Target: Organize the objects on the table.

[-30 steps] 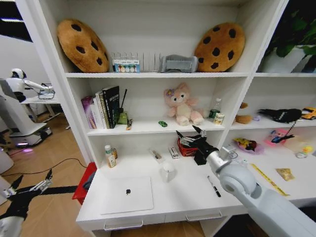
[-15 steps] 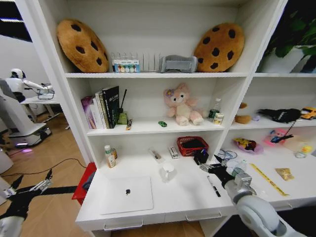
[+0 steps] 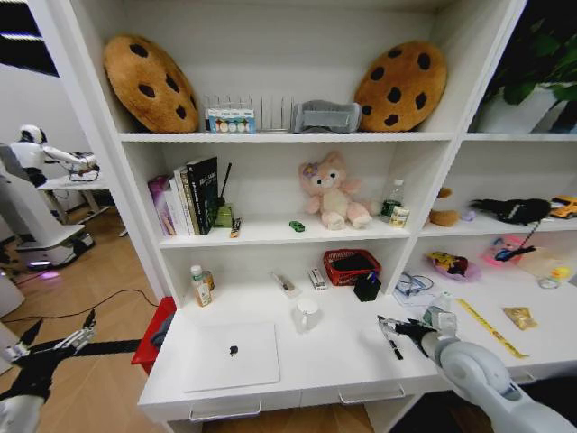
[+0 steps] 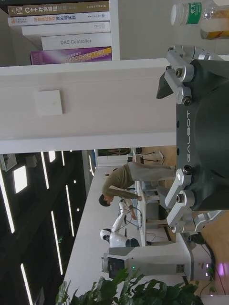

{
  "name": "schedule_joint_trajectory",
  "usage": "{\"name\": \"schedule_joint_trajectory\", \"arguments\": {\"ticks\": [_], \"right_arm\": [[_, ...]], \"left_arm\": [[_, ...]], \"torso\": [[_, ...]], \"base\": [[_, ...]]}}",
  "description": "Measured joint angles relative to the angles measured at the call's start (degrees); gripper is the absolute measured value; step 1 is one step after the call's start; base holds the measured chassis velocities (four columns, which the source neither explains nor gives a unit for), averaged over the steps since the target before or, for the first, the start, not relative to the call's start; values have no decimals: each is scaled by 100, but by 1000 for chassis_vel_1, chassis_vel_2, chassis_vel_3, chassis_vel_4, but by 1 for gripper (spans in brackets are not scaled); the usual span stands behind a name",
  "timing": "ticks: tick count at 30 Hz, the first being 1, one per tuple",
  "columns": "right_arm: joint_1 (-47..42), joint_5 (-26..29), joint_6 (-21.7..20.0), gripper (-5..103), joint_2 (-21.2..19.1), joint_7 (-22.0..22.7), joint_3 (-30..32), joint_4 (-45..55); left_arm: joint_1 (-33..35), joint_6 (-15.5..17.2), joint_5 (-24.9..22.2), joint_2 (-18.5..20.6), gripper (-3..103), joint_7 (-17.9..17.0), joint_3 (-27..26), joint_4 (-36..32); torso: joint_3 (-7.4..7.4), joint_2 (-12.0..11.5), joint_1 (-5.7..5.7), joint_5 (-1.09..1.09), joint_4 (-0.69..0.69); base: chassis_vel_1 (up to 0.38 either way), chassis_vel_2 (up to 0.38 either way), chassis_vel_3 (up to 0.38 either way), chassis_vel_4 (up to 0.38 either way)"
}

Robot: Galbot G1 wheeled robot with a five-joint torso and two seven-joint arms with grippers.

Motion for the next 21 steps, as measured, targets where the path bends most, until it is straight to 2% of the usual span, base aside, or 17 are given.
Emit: {"name": "schedule_joint_trajectory", "arguments": {"ticks": [2,11,14,16,21], "right_arm": [[258,238,-62,100,-49,88,-191,-278],[797,437,-56,100,-114,46,-632,-807],[999,339,-46,100,-102,-52,-837,-995],[1237,75,-34,100,-65,-144,-1089,-1167],[1401,-52,-25,101,-49,-170,-1314,-1208]], "left_arm": [[0,0,0,0,100,0,0,0],[0,0,0,0,100,0,0,0],[0,0,0,0,100,0,0,0],[0,0,0,0,100,0,0,0],[0,0,0,0,100,0,0,0]], "torso": [[0,0,0,2,0],[0,0,0,1,0],[0,0,0,0,0],[0,0,0,1,0],[0,0,0,0,0]], "base": [[0,0,0,0],[0,0,0,0],[0,0,0,0],[0,0,0,0],[0,0,0,0]]}}
